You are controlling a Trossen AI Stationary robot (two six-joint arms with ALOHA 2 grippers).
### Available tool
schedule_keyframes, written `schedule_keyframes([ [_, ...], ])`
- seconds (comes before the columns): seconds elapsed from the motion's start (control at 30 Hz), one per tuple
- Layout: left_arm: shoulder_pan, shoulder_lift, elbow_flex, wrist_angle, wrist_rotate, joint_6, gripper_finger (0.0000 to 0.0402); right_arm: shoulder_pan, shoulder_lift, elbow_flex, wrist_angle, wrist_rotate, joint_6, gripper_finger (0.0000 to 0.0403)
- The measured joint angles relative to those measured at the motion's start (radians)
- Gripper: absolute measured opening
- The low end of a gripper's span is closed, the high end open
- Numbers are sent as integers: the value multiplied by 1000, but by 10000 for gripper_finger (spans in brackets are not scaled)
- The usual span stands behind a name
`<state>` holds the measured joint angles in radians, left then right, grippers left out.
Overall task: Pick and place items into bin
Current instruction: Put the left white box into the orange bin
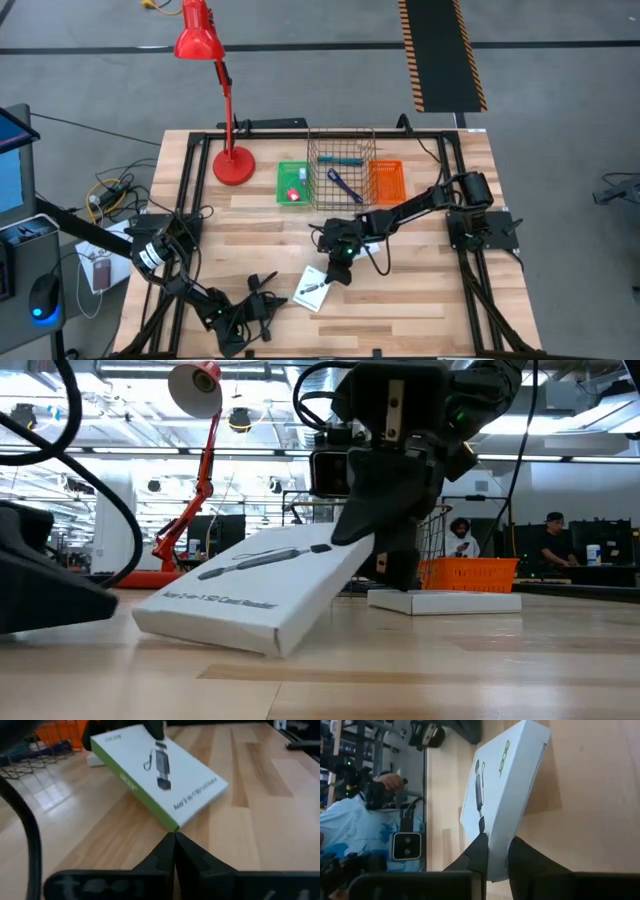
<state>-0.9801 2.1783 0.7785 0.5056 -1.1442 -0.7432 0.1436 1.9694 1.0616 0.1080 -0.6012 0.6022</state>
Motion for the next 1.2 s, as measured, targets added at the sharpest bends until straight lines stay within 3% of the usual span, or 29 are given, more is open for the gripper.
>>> schedule_keyframes([
  [0.17, 17, -53, -2, -15, 43, 79, 0, 0, -30, -1, -58, 9, -50, 38],
  [0.3, 48, -93, -3, -31, 23, 206, 0, -2, -97, -1, -167, 97, -114, 37],
  [0.63, 110, -150, -4, -49, -13, 446, 0, 1, -350, -2, -512, 465, -241, 37],
  [1.07, 190, -182, -2, -133, -22, 472, 0, 26, -691, -2, -966, 881, -206, 37],
  [1.2, 234, -197, -5, -137, 19, 504, 0, 25, -772, -1, -1063, 1005, -184, 37],
])
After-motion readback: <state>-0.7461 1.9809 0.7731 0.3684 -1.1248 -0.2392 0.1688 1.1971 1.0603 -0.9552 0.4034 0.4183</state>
